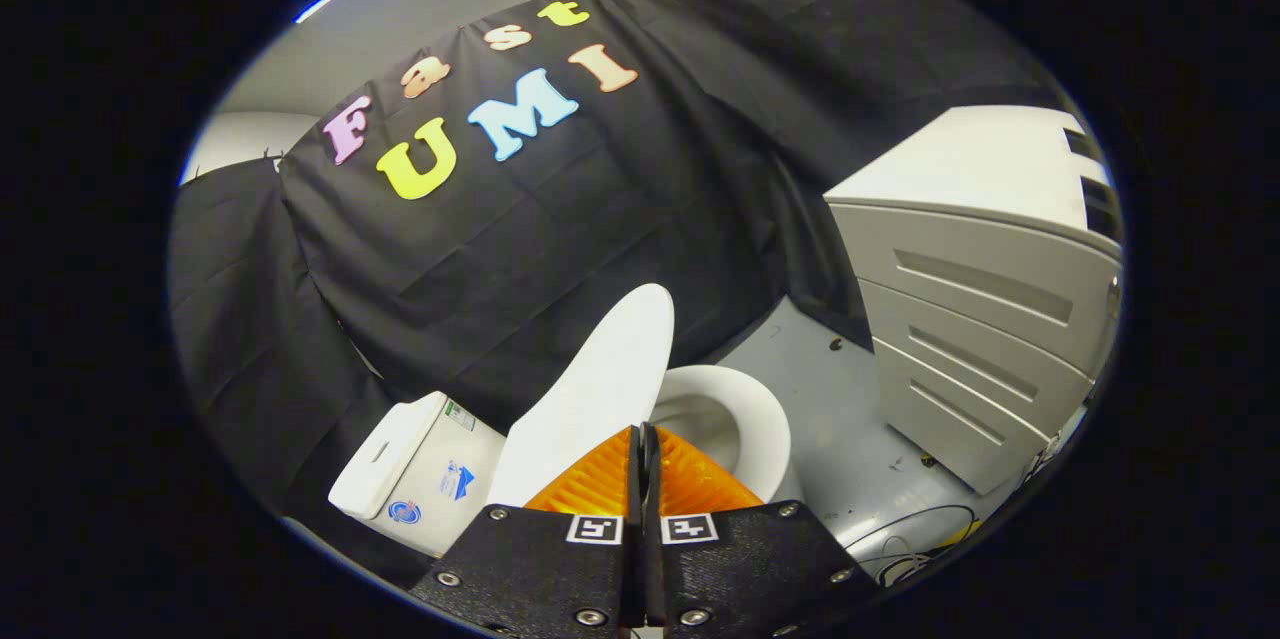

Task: Open the toilet lid.

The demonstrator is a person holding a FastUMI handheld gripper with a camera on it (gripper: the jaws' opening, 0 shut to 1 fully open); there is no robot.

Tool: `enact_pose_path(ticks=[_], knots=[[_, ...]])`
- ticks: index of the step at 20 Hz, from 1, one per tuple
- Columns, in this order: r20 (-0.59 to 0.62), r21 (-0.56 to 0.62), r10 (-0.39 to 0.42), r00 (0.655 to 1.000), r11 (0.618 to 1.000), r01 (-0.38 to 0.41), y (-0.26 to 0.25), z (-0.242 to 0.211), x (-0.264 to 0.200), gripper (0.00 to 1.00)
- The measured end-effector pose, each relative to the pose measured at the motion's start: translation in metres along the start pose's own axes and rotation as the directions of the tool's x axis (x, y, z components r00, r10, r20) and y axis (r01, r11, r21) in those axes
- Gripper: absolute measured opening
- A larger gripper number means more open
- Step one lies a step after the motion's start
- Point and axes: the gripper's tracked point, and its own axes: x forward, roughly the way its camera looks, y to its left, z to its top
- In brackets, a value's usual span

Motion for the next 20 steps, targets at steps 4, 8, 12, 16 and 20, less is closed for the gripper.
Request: enact_pose_path(ticks=[4, 8, 12, 16, 20], knots=[[0.043, -0.026, 0.038, 0.998, 0.999, -0.037, 0.032, 0.017, -0.008, 0.00], [0.037, -0.129, 0.038, 0.999, 0.991, -0.033, 0.047, 0.024, -0.013, 0.00], [0.061, -0.192, 0.065, 0.996, 0.980, -0.052, 0.073, 0.034, -0.017, 0.00], [0.059, -0.268, 0.077, 0.995, 0.962, -0.059, 0.095, 0.041, -0.020, 0.00], [0.061, -0.356, 0.089, 0.994, 0.932, -0.061, 0.122, 0.051, -0.023, 0.00]])
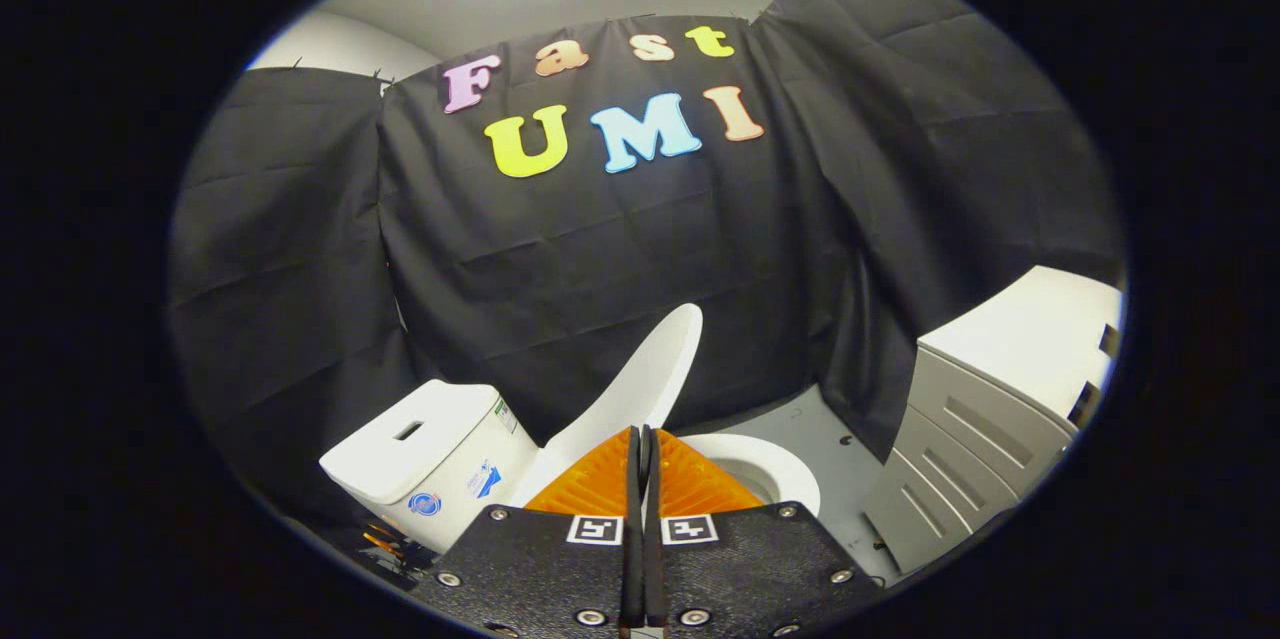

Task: Open the toilet lid.

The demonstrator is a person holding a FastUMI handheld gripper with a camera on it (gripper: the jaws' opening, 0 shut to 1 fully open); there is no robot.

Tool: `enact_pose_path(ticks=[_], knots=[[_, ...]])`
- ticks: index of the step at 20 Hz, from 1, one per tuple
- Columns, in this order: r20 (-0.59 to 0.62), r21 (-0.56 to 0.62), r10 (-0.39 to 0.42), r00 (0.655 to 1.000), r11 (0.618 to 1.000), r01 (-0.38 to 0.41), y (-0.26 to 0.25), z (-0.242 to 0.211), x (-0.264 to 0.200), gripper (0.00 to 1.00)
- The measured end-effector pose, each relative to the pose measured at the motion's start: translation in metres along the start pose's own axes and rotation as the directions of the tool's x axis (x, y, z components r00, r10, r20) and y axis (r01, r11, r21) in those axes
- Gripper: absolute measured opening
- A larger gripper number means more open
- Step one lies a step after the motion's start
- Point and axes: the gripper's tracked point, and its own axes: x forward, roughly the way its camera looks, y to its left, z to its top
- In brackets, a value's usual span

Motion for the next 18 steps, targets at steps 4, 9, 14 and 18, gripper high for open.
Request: enact_pose_path(ticks=[4, 9, 14, 18], knots=[[-0.003, -0.049, -0.008, 1.000, 0.999, 0.008, 0.026, 0.014, -0.002, 0.00], [0.005, -0.098, 0.010, 1.000, 0.995, -0.010, 0.056, 0.031, -0.003, 0.00], [0.016, -0.105, 0.026, 1.000, 0.994, -0.024, 0.080, 0.041, -0.001, 0.00], [0.021, -0.098, 0.041, 0.999, 0.994, -0.039, 0.101, 0.048, 0.000, 0.00]])
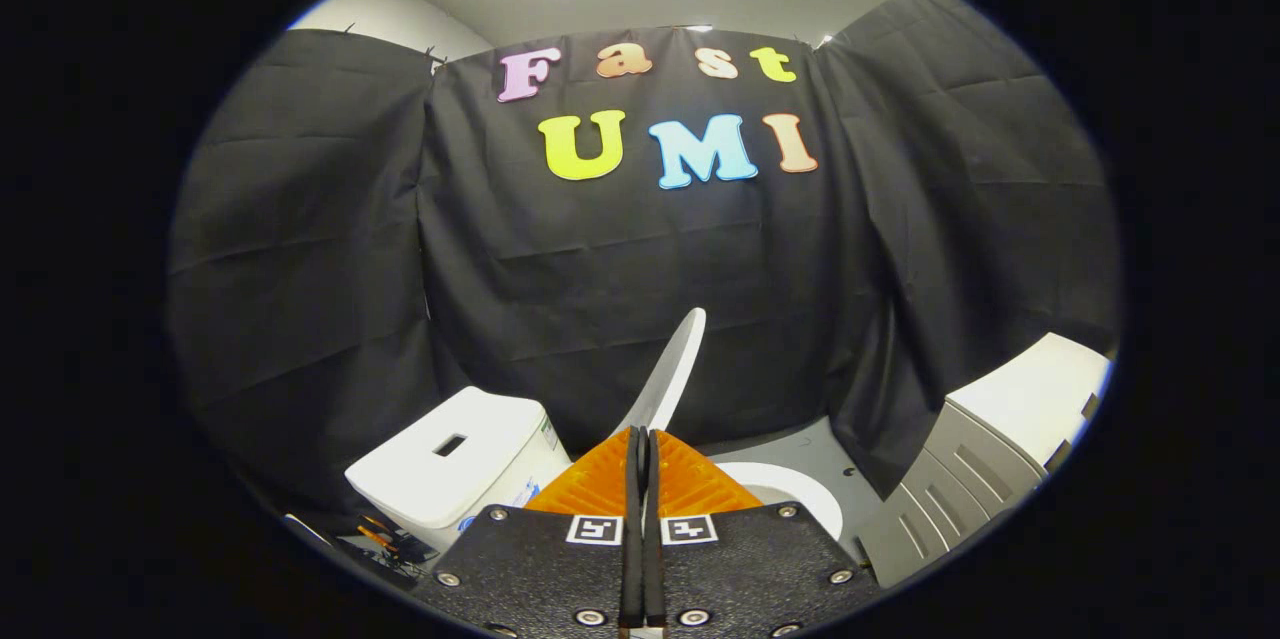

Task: Open the toilet lid.

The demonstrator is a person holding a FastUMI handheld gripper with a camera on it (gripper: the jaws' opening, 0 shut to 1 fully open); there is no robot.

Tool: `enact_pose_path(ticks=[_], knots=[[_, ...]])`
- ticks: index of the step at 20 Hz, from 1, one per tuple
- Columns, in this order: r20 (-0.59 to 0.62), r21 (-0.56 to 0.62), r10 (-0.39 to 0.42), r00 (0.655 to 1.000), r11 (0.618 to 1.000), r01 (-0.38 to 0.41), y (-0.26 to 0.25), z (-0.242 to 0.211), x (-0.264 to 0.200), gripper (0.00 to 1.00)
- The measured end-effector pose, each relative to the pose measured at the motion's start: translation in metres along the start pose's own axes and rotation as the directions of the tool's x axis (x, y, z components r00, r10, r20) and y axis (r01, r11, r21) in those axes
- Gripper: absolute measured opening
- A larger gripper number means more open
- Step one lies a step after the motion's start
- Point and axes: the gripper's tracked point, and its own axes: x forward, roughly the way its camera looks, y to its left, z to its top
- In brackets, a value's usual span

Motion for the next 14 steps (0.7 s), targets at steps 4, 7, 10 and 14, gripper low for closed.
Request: enact_pose_path(ticks=[4, 7, 10, 14], knots=[[0.009, -0.067, 0.016, 1.000, 0.998, -0.015, 0.030, 0.012, 0.003, 0.00], [0.023, -0.068, 0.032, 0.999, 0.997, -0.031, 0.050, 0.017, 0.003, 0.00], [0.029, -0.054, 0.041, 0.999, 0.998, -0.040, 0.062, 0.020, 0.005, 0.00], [0.037, -0.048, 0.059, 0.998, 0.997, -0.057, 0.081, 0.024, 0.008, 0.00]])
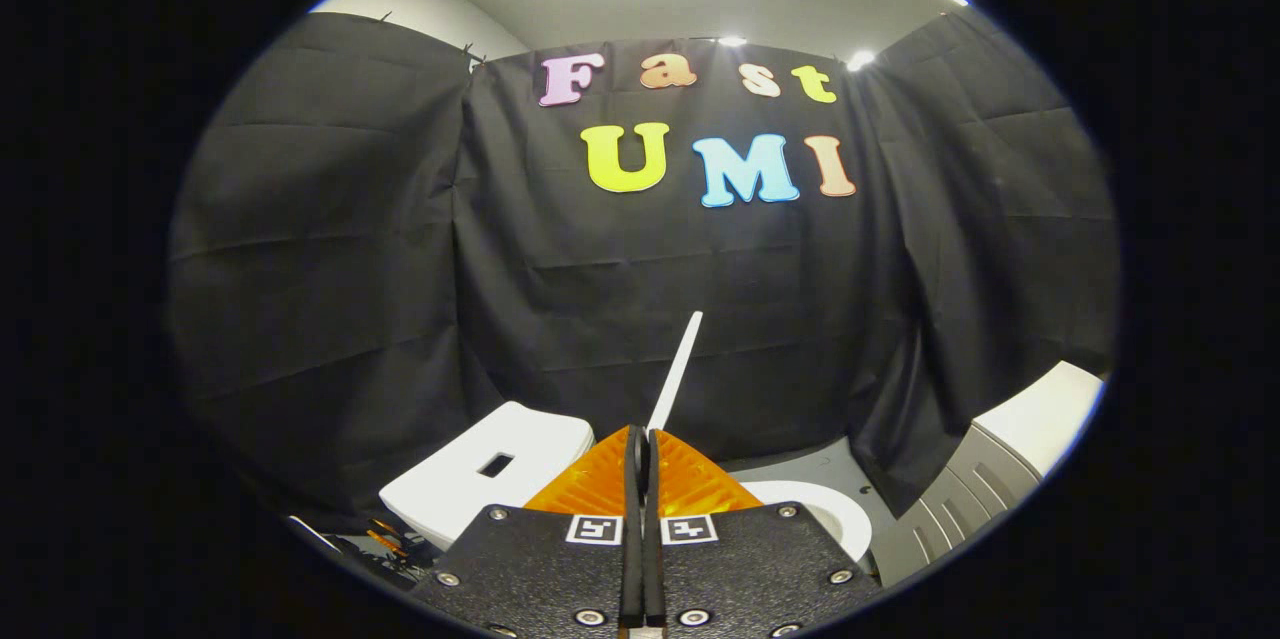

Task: Open the toilet lid.

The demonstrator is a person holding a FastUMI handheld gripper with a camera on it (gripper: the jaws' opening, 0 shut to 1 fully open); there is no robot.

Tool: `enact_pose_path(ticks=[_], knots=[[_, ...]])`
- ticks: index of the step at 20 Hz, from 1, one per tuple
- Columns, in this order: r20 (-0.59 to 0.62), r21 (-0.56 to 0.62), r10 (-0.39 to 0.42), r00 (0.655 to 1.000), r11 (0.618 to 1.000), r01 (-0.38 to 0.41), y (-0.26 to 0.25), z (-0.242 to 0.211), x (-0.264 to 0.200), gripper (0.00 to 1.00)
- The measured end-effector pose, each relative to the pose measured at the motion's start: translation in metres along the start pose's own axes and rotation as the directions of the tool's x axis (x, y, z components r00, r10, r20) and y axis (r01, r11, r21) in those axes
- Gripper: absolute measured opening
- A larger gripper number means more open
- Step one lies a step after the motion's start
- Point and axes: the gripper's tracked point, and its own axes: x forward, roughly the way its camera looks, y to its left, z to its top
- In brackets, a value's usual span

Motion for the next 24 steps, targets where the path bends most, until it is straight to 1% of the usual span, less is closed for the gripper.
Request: enact_pose_path(ticks=[6, 18, 24], knots=[[0.006, -0.055, 0.040, 0.999, 0.998, -0.039, 0.040, 0.007, 0.011, 0.00], [0.004, -0.066, 0.141, 0.990, 0.988, -0.140, 0.116, 0.003, 0.030, 0.00], [-0.015, -0.045, 0.217, 0.976, 0.975, -0.217, 0.154, -0.005, 0.040, 0.00]])
